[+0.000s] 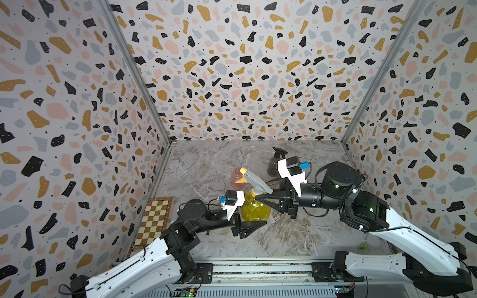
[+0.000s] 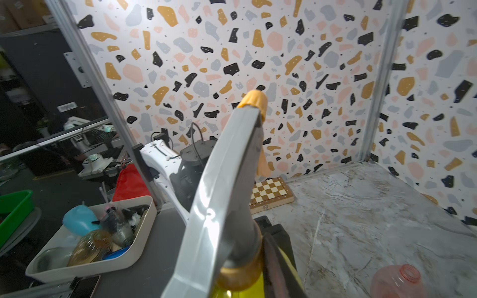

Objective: Attach spray nozzles to spray bottles
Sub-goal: Screw the spray nozzle on the spray bottle.

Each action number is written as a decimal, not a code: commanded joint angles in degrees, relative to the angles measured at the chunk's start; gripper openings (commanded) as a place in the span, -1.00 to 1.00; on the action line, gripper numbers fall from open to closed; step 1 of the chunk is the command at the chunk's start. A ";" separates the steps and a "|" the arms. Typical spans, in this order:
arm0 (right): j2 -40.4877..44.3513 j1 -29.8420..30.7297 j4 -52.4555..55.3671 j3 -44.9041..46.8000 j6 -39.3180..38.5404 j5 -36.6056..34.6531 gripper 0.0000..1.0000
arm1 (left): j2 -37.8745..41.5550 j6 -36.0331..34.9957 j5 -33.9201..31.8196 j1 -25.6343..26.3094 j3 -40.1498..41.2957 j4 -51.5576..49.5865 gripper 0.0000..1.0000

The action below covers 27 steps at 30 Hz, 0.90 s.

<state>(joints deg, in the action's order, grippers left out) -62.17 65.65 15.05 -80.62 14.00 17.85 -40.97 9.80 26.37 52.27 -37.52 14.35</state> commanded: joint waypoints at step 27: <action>5.63 -11.72 3.64 1.56 -0.53 20.27 0.41 | -0.24 -0.49 6.41 -0.13 -1.75 1.31 -1.00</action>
<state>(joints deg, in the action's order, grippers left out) -54.81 58.15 17.06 -76.99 15.79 13.82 -41.32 9.93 22.37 52.23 -37.52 10.24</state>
